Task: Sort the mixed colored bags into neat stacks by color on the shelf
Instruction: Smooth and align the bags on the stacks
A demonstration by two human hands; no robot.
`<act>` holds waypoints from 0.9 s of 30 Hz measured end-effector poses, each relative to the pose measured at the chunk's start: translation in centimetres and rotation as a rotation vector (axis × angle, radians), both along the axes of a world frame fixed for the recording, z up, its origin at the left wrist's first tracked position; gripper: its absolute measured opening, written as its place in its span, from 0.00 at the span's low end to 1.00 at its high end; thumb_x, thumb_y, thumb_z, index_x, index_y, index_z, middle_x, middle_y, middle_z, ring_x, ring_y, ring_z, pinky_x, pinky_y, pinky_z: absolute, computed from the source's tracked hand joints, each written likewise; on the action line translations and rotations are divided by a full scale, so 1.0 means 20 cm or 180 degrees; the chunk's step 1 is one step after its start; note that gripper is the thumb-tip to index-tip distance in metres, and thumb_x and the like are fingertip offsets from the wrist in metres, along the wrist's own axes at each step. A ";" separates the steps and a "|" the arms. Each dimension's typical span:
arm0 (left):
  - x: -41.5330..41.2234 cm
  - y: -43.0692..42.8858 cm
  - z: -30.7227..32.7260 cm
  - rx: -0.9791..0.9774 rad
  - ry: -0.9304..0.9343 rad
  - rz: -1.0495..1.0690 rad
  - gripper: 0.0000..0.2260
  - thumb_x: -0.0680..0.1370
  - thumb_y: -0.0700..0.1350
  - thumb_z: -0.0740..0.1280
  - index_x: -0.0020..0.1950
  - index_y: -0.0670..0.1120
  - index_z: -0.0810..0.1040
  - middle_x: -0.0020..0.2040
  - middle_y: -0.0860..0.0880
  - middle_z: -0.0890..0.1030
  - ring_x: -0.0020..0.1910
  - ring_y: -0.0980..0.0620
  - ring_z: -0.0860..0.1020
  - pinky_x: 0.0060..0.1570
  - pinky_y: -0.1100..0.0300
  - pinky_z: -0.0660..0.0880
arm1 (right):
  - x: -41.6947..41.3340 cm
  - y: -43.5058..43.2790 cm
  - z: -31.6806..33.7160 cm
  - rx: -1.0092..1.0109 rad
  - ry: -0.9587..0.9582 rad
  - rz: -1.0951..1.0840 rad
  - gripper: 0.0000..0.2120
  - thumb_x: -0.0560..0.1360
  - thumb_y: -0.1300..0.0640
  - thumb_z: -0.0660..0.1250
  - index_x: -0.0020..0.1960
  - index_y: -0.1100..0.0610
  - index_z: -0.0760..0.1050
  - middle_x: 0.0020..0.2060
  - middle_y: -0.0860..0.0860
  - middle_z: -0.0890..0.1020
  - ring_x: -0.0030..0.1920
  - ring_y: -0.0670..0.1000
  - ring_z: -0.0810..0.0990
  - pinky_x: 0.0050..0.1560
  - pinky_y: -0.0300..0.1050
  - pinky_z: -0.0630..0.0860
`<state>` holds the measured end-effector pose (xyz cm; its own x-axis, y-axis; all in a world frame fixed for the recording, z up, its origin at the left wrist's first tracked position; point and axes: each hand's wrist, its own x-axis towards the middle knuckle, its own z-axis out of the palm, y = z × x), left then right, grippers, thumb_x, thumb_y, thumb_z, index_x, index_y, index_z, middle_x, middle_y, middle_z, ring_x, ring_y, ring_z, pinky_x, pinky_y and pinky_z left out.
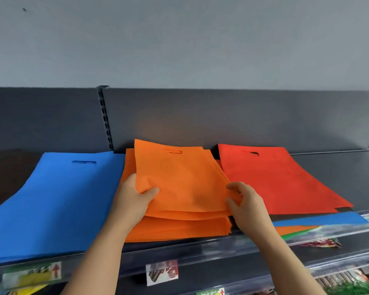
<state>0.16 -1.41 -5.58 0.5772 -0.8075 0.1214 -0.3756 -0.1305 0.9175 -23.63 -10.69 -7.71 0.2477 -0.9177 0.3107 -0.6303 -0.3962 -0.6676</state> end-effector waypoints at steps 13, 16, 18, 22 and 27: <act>0.20 0.15 -0.09 0.1097 -0.1313 0.0456 0.34 0.75 0.47 0.70 0.76 0.43 0.58 0.70 0.43 0.67 0.67 0.43 0.68 0.63 0.49 0.68 | 0.20 0.18 -0.05 -0.0228 0.1490 -0.0234 0.19 0.76 0.48 0.62 0.64 0.54 0.73 0.55 0.51 0.76 0.54 0.54 0.74 0.55 0.47 0.70; 0.18 0.15 -0.10 0.1026 -0.1878 0.0486 0.29 0.76 0.47 0.68 0.74 0.43 0.61 0.71 0.44 0.66 0.68 0.43 0.66 0.65 0.50 0.67 | 0.19 0.19 -0.06 -0.0357 0.1576 -0.0231 0.18 0.75 0.48 0.63 0.61 0.56 0.75 0.60 0.52 0.75 0.57 0.55 0.72 0.57 0.47 0.69; 0.13 0.13 -0.09 0.0890 -0.2007 0.0394 0.27 0.78 0.46 0.66 0.74 0.43 0.62 0.72 0.45 0.66 0.69 0.44 0.64 0.67 0.52 0.65 | 0.17 0.19 -0.05 -0.0357 0.1461 -0.0164 0.19 0.76 0.49 0.64 0.63 0.57 0.74 0.62 0.51 0.75 0.60 0.55 0.71 0.60 0.47 0.69; -0.03 0.02 -0.05 0.0499 -0.1919 0.0046 0.21 0.80 0.46 0.63 0.72 0.45 0.67 0.69 0.47 0.70 0.68 0.47 0.67 0.66 0.55 0.65 | 0.04 0.13 -0.02 -0.0373 0.1302 -0.0307 0.19 0.77 0.51 0.63 0.64 0.59 0.73 0.63 0.53 0.75 0.62 0.55 0.73 0.62 0.47 0.69; -0.34 -0.19 -0.05 0.0150 -0.1562 -0.0464 0.17 0.79 0.45 0.64 0.67 0.45 0.73 0.62 0.48 0.77 0.60 0.52 0.74 0.58 0.61 0.70 | -0.26 -0.07 -0.01 -0.0222 0.1461 -0.0686 0.18 0.79 0.51 0.60 0.62 0.62 0.73 0.61 0.57 0.76 0.62 0.59 0.73 0.62 0.49 0.68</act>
